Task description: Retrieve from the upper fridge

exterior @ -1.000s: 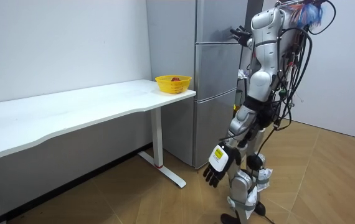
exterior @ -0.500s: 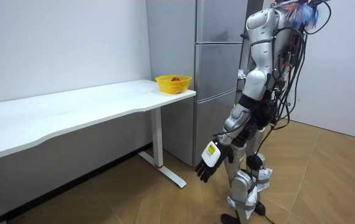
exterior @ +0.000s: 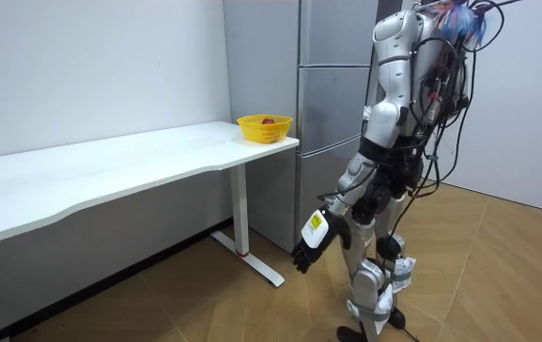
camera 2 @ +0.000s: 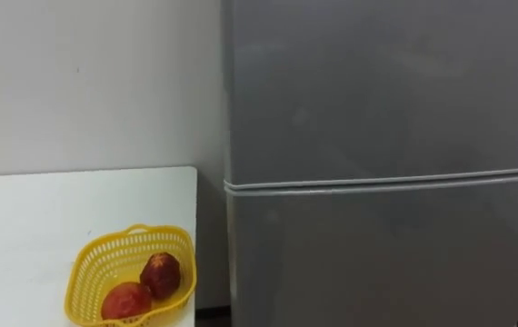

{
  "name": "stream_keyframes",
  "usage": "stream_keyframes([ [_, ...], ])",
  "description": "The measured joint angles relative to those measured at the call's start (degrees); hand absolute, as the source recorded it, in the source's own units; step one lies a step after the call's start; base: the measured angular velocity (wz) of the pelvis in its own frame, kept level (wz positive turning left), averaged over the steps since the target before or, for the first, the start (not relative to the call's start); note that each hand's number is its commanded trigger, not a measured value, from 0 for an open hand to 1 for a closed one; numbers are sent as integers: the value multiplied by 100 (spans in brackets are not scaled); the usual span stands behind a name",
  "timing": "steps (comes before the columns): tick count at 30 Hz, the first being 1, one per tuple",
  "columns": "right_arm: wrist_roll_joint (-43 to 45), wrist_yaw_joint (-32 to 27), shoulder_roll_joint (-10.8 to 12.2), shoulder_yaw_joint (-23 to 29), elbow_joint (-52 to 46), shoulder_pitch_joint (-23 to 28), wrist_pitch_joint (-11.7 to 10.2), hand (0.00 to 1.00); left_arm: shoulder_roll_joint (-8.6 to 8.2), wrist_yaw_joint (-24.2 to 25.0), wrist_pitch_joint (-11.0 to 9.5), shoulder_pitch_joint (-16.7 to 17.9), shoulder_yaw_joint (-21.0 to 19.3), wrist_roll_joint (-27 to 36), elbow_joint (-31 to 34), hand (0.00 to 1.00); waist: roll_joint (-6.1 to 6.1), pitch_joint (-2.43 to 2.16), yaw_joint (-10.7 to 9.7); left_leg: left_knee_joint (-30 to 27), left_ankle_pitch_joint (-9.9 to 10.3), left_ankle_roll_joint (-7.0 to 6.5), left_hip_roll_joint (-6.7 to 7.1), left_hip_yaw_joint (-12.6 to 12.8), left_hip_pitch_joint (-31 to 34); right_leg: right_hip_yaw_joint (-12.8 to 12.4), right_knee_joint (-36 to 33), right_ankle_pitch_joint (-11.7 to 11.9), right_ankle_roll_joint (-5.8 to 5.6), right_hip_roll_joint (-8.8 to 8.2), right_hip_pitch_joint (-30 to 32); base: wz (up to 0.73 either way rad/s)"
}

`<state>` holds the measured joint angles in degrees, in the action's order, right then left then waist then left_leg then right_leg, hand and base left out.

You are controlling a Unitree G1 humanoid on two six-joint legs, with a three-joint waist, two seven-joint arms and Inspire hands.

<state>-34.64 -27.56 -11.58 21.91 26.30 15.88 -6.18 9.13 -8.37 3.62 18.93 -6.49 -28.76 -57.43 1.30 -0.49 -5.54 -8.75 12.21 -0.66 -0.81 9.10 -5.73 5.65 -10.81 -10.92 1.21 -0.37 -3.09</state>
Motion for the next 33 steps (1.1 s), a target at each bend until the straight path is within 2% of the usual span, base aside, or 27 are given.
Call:
stream_keyframes([
  [3,92,7,132,-172,712,-18,-2,0,-32,42,21,-75,80,-8,-14,0,23,4,-51,-14,-1,1,-8,-2,-6,-7,7,-1,3,11,-6,0],
  [9,383,196,296,-449,2135,-52,29,0,-122,127,22,-143,99,-9,-21,0,49,43,-43,5,3,2,-37,-2,-98,-35,16,-45,-9,13,-71,0],
  [14,943,536,420,-513,2851,-46,159,0,-131,182,79,-175,103,-16,-50,0,51,39,-50,10,13,6,-31,-1,-96,-38,6,-44,-8,33,-67,0],
  [19,1039,1080,422,-734,3843,-212,607,0,-163,326,363,-192,102,-28,-38,0,82,27,-46,7,17,14,-20,-33,-110,-33,19,-39,3,37,-101,0],
  [21,1013,1285,423,-730,4117,-264,721,0,-161,408,438,-194,96,-62,-33,0,82,28,-36,0,17,14,-14,-53,-141,-19,20,-38,5,45,-146,2],
  [25,1201,1803,424,-1060,4475,-361,989,0,-162,556,621,-291,105,-75,-45,0,70,37,-12,-4,25,25,-19,-58,-201,-19,24,-58,14,34,-191,0],
  [29,1630,2078,424,-1194,4505,-432,1103,0,-164,574,649,-287,121,-68,-72,0,47,42,46,-10,29,30,-30,-45,-228,-45,4,-54,23,47,-197,-3],
  [33,2468,2213,421,-1500,4585,-512,1136,0,-196,570,722,-355,176,-65,-248,0,30,43,108,8,32,33,-33,-57,-262,-39,6,-53,25,52,-226,0],
])
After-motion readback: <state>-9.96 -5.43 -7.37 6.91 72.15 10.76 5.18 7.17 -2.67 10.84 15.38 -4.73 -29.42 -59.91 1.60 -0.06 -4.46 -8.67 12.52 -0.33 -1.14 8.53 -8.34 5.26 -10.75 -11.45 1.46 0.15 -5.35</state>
